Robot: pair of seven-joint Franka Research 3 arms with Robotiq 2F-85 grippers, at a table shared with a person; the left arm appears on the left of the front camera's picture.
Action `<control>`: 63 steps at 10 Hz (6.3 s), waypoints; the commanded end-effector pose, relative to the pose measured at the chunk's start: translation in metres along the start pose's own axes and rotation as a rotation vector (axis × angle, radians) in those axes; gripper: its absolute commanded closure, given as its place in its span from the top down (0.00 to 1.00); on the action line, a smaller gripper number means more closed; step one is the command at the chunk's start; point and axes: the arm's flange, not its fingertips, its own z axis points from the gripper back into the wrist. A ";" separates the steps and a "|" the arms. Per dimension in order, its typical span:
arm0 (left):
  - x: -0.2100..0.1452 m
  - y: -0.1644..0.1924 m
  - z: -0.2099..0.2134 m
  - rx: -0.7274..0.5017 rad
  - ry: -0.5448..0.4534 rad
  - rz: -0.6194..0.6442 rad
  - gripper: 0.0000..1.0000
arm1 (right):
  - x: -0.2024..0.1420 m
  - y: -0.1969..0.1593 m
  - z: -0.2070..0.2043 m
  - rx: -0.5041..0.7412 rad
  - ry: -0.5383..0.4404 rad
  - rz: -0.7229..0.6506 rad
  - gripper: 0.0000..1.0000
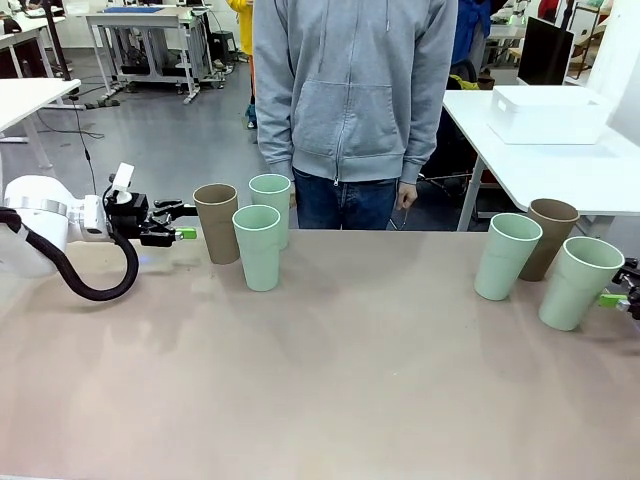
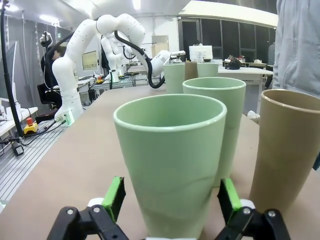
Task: Stack the cups and store them in the basket.
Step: Pick up two Reusable plastic cups , one in each hand.
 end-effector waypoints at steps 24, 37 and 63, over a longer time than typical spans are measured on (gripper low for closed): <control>-0.011 0.007 -0.074 -0.066 -0.059 0.061 1.00 | -0.012 0.023 -0.058 0.048 -0.036 -0.098 1.00; -0.012 0.003 -0.085 -0.063 -0.061 0.077 1.00 | -0.013 0.025 -0.074 0.028 -0.040 -0.095 1.00; 0.134 -0.159 0.015 0.033 -0.100 0.027 0.85 | 0.129 0.169 -0.215 -0.088 -0.077 -0.025 0.85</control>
